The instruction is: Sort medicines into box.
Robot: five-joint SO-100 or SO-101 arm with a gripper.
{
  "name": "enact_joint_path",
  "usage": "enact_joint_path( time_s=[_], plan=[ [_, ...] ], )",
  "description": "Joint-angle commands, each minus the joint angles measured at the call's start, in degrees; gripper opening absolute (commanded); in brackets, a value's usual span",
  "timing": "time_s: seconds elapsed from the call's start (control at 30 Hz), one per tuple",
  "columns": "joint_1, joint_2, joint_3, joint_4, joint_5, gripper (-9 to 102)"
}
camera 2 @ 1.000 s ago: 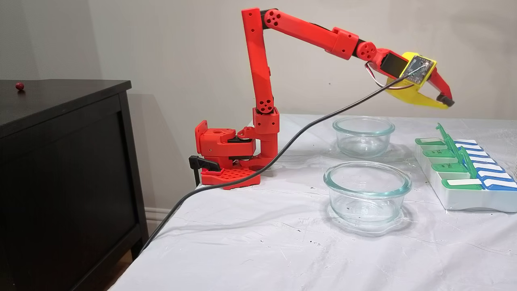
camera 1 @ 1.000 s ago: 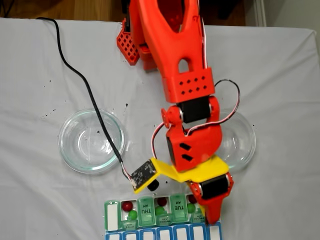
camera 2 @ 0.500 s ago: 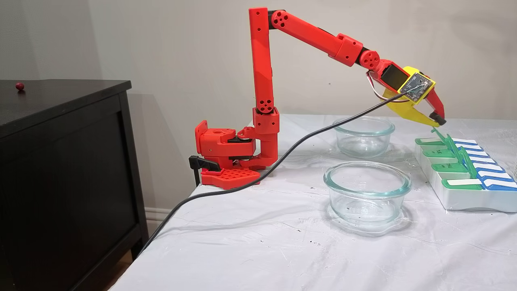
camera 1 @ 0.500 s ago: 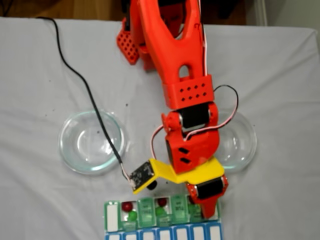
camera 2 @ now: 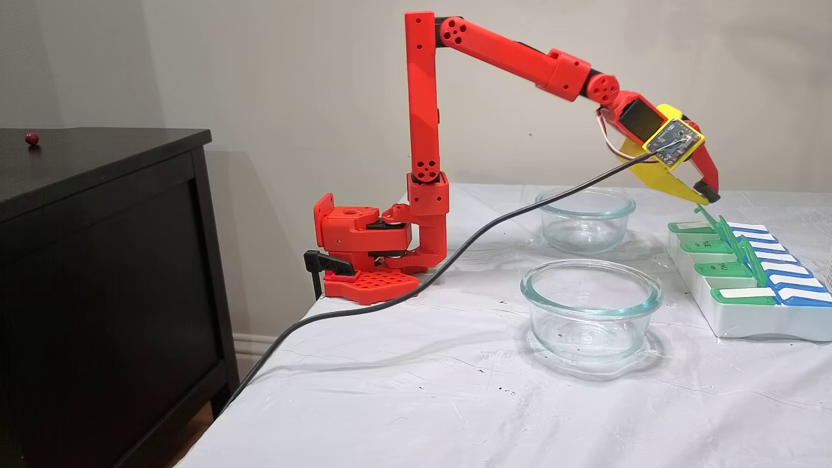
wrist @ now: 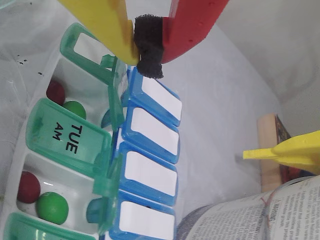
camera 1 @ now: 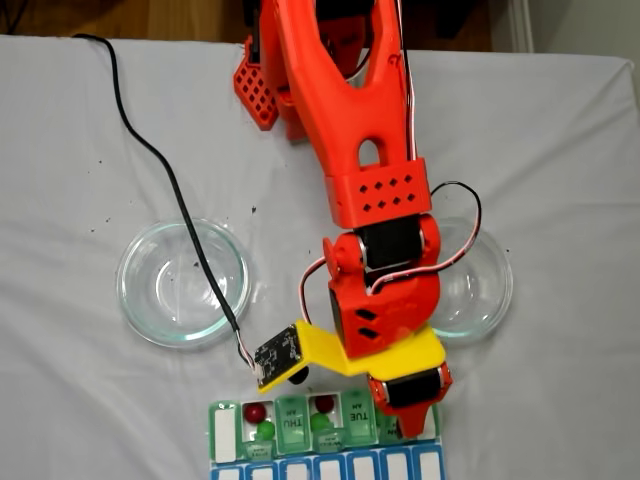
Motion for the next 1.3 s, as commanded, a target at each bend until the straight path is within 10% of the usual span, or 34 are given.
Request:
enact_joint_path(
  time_s=[0.0,0.83,1.27],
  plan=[
    [-1.3,-1.4,-4.0,4.7,-2.0,0],
    [-8.0,-9.5,-1.1,14.8,-14.7,0],
    [1.4,8.2,-5.9,6.9,-11.4,0]
  ],
)
